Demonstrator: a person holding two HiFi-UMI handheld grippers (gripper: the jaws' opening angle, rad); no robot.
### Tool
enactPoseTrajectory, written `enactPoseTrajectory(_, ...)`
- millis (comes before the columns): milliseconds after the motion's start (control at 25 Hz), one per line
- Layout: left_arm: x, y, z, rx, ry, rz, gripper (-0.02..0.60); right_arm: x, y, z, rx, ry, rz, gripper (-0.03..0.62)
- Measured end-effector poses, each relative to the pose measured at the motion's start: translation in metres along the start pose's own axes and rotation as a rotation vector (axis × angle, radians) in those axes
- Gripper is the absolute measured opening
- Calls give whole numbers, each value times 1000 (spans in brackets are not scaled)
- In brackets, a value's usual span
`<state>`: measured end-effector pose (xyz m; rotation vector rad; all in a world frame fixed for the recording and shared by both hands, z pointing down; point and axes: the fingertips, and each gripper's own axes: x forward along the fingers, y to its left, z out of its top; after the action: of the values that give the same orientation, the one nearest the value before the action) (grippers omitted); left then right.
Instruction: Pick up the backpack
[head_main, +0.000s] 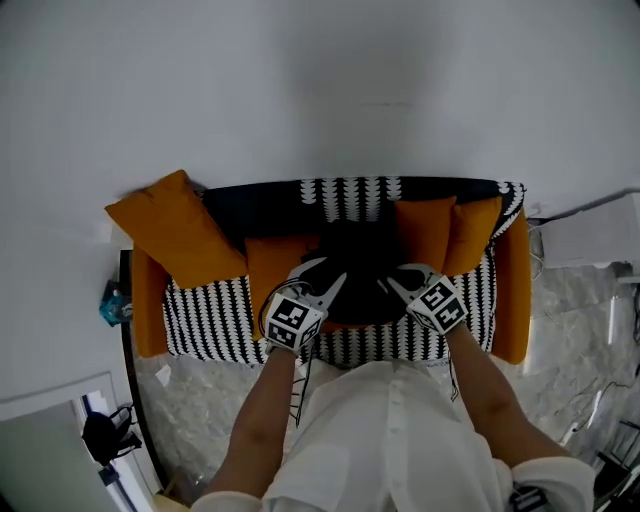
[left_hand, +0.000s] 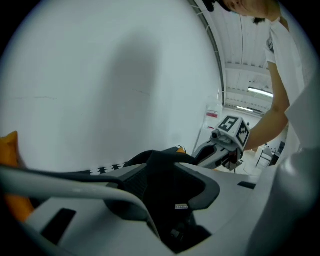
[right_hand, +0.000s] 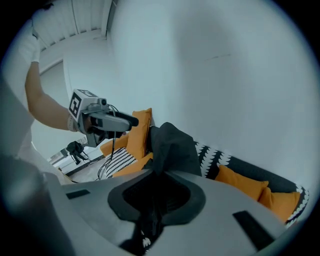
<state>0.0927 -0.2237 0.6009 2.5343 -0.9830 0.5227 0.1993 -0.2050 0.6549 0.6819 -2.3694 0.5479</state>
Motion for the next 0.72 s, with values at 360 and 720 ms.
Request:
enactPoseTrajectory(360, 25, 5, -42, 207, 214, -45, 222, -15, 32, -12, -7, -2, 0, 48)
enactPoseTrajectory(720, 41, 2, -45, 363, 285, -64, 241, -15, 46, -13, -14, 13, -8, 47)
